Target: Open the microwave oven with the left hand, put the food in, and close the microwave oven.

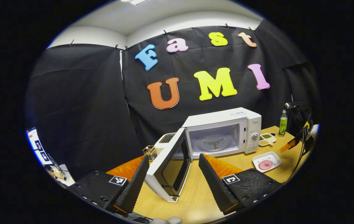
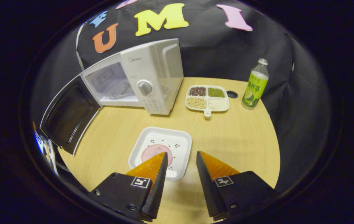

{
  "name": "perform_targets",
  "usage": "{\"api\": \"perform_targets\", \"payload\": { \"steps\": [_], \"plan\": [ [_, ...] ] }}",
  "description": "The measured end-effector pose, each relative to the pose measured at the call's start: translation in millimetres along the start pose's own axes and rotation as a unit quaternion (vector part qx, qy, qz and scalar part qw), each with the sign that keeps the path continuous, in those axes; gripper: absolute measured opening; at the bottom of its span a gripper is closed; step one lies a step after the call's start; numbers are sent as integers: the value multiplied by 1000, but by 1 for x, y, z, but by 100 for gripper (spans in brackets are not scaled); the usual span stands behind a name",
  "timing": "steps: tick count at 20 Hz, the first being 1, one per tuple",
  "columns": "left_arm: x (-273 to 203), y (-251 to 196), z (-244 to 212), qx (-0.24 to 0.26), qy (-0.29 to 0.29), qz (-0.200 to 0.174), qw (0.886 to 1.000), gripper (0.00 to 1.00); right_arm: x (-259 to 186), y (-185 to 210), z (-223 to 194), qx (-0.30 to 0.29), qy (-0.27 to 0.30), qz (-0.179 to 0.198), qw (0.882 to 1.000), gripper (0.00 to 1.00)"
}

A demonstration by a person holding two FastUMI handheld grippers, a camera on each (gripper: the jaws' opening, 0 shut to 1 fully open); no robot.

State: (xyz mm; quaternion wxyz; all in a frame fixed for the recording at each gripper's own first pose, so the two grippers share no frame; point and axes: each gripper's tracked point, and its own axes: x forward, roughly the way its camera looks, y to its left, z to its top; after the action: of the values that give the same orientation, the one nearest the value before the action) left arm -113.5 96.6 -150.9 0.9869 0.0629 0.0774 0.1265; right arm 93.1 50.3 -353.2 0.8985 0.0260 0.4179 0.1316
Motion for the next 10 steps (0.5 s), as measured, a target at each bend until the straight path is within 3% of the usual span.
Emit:
{"api": "perform_targets", "payload": {
  "steps": [1,2,3,4,5,6,7,8,10],
  "plan": [
    [1,-6,3,-3,-1,-4,1000,95,9,-2,-5,7,17,7,1000,48],
    [3,-11,5,-6,1,-6,1000,95,20,-5,-10,12,32,10,999,59],
    [6,-12,3,-6,7,-3,1000,95,27,-8,-14,14,50,15,999,57],
    [8,-12,2,-6,10,1,1000,95,37,-10,-20,21,66,19,997,44],
    [7,-13,4,-7,12,4,1000,95,42,-12,-23,30,80,24,996,41],
    [7,-14,4,-10,14,6,1000,95,47,-11,-26,42,93,31,994,39],
    [7,-14,4,-10,15,11,1000,95,49,-11,-27,55,105,37,992,48],
    [5,-13,4,-10,17,15,1000,95,52,-10,-31,69,119,41,990,36],
    [3,-12,3,-9,19,24,999,95,57,-11,-28,95,130,49,986,31]
  ]
}}
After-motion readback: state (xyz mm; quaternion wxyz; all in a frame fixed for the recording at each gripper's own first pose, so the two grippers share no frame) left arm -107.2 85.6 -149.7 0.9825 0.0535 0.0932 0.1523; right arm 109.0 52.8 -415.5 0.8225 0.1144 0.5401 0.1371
